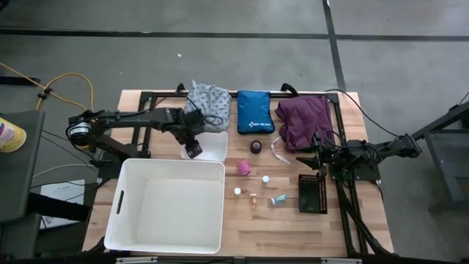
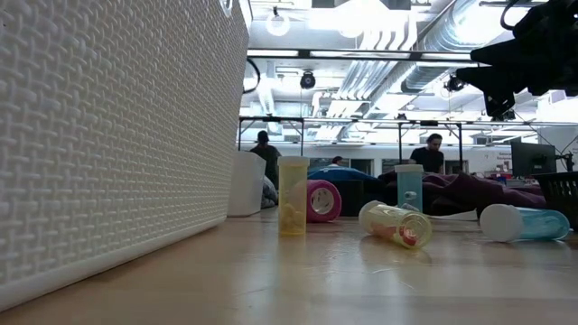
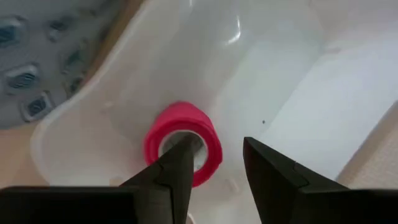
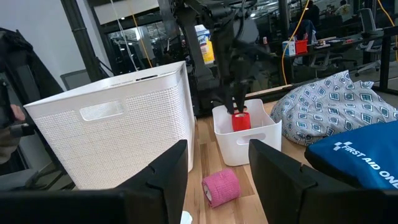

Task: Pick & place medical supplies in basket/bin
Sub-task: Put the black bandage into the white bin

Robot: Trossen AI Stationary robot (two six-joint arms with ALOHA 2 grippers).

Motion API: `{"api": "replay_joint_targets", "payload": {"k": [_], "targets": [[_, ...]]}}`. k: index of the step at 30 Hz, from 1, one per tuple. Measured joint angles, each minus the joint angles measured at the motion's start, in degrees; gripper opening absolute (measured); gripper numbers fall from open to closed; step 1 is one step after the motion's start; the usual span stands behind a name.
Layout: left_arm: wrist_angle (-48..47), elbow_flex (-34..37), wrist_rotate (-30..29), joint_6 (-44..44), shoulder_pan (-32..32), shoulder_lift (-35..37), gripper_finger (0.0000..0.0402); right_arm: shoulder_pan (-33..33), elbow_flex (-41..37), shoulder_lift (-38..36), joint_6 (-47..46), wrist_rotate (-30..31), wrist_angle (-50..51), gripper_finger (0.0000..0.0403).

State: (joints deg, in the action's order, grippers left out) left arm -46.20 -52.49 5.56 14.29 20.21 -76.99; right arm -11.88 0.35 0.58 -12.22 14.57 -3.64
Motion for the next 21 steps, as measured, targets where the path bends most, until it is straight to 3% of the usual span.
{"api": "replay_joint_targets", "payload": {"k": [6,13,21], "targets": [[0.0,-0.2,0.1,-0.7,2.2,4.5,0.0133,0.0,0.0,0.0,0.0,0.0,0.0,0.0158],[0.7,-0.3,0.2,-0.8,1.1,5.0,0.0133,0.0,0.0,0.0,0.0,0.0,0.0,0.0158],[11.6,-0.3,0.2,-5.2,-1.0,5.0,0.0133,0.0,0.0,0.0,0.0,0.0,0.0,0.0158]]}}
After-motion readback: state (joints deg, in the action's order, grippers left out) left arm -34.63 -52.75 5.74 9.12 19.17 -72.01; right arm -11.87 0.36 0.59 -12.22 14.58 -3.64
